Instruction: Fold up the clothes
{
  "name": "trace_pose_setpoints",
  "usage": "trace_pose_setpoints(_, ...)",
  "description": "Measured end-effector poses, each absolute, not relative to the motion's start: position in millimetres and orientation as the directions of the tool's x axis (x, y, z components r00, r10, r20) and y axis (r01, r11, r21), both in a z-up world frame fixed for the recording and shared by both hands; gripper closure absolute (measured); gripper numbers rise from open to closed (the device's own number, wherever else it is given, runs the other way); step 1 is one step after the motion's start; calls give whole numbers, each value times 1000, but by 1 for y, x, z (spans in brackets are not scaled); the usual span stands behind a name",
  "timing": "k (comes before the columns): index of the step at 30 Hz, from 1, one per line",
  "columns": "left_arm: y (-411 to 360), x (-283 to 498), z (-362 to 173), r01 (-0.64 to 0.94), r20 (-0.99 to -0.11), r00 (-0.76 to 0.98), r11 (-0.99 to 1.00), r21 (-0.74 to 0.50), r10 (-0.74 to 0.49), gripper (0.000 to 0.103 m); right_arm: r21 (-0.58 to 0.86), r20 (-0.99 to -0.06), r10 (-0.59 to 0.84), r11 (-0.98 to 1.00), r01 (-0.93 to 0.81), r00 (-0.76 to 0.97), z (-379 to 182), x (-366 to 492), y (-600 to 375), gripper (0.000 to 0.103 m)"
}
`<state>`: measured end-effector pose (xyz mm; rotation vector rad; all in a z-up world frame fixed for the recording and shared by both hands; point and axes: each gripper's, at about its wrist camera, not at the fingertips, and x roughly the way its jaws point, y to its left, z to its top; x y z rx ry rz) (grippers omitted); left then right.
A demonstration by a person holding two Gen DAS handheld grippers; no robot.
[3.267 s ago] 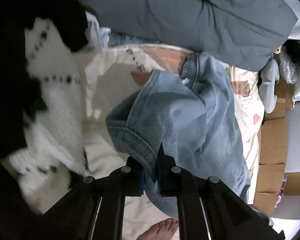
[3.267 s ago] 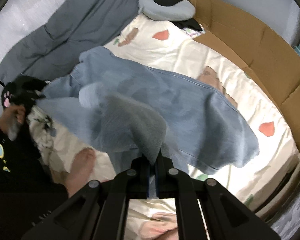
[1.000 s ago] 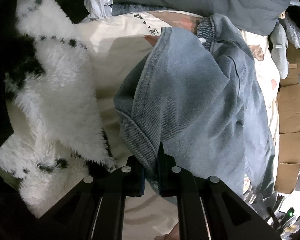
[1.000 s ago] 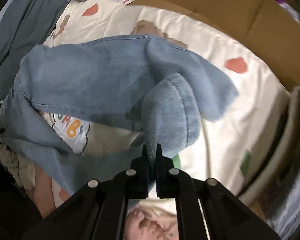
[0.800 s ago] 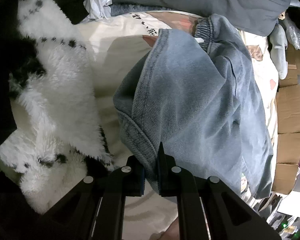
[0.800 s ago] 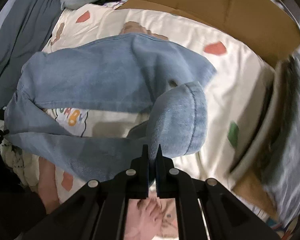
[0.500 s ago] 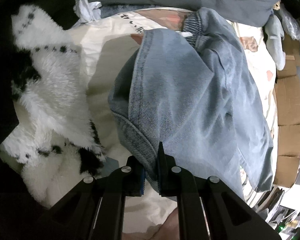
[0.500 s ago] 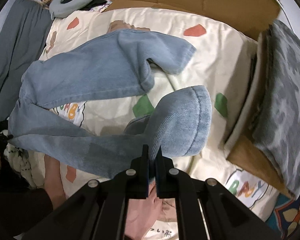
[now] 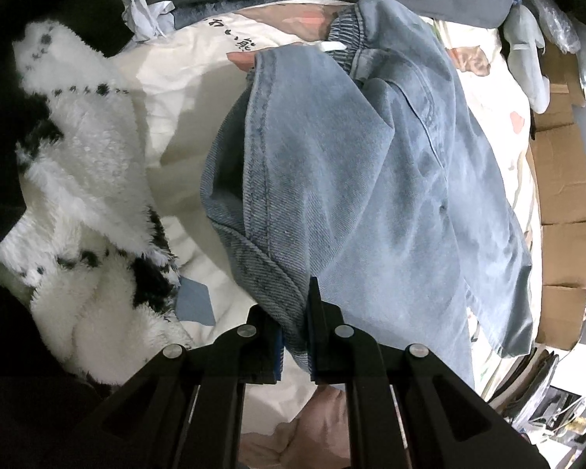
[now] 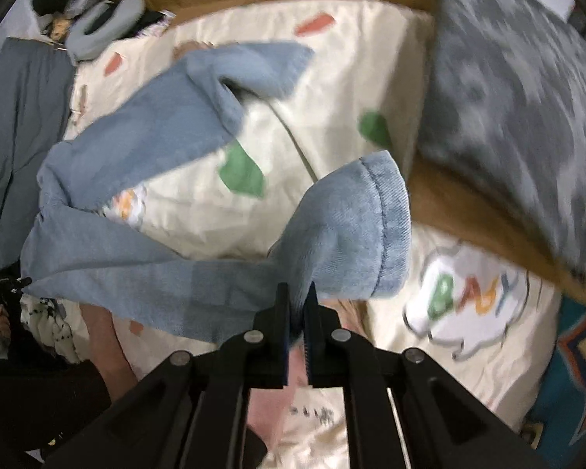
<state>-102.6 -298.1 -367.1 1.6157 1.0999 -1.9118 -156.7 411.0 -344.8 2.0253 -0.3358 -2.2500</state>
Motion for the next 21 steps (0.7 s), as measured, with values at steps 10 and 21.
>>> trace_pose_setpoints(10, -302, -96, -370, 739, -952, -241, -601, -305, 186, 95, 184, -982, -170, -964, -194, -87, -339, -116, 457, 91)
trace_pose_setpoints(21, -300, -77, -363, 725, -943, -247, -603, -332, 223, 91, 198, -971, -180, -974, -111, -155, -302, -145, 451, 91)
